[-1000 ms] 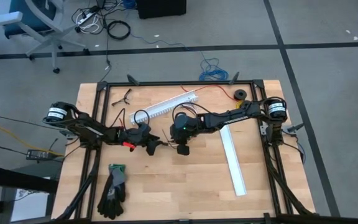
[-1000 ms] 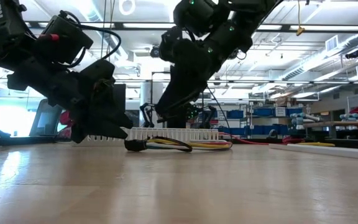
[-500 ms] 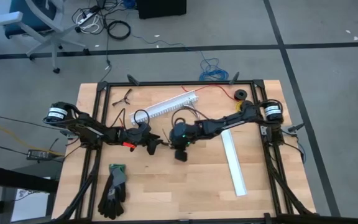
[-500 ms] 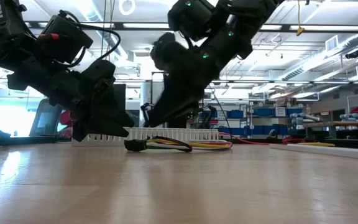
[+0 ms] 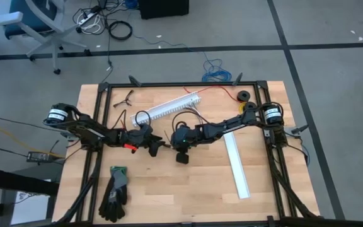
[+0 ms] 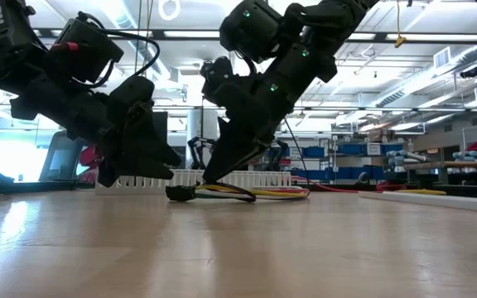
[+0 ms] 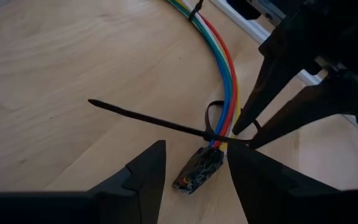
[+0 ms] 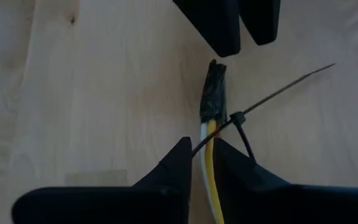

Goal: Ziptie cables
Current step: Wrap the cable wires with black zip tie

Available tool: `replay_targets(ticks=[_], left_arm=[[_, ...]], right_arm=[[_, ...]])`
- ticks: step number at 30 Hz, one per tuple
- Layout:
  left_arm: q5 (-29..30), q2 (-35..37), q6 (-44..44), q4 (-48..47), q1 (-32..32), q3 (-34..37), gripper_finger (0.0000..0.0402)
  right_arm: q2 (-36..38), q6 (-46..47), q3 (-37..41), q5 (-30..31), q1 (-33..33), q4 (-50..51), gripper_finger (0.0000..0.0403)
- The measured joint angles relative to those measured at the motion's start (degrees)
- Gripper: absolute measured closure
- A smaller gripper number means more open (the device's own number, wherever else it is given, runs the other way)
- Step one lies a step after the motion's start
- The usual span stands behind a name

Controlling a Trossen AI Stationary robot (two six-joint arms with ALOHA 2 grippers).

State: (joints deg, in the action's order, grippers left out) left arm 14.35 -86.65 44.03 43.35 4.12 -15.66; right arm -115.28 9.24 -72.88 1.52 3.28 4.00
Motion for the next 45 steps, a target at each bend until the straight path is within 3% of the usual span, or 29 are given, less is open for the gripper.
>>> replay_targets(ticks=[8,14,23,27,31,39,45], left_arm=[[0.18,0.0,0.87,0.04,0.0,0.0,0.022],[0.2,0.0,1.14,0.04,0.0,0.0,0.022],[0.18,0.0,1.22,-0.64,0.11,0.0,0.022],[0.18,0.0,1.23,-1.38,0.11,0.0,0.022],[0.19,0.02,1.19,-1.89,0.11,-0.01,0.022],[-0.63,0.02,-1.06,-3.91,0.11,0.04,0.022],[-0.71,0.02,-1.59,-4.1,0.11,0.09,0.022]], right_arm=[[0.0,-1.57,0.0,0.06,0.1,0.39,0.04],[0.0,-2.56,0.0,0.63,0.14,0.59,0.0402],[2.35,-3.8,0.0,8.35,0.14,4.55,0.0403],[2.42,-5.37,0.0,6.3,-0.51,1.5,0.0402],[1.01,-7.66,0.0,-1.39,-2.19,-3.18,0.0383],[0.63,-6.8,0.02,-2.35,-6.19,-6.37,0.0302],[-4.32,-0.83,-0.08,-8.28,-7.89,-11.15,0.0267]])
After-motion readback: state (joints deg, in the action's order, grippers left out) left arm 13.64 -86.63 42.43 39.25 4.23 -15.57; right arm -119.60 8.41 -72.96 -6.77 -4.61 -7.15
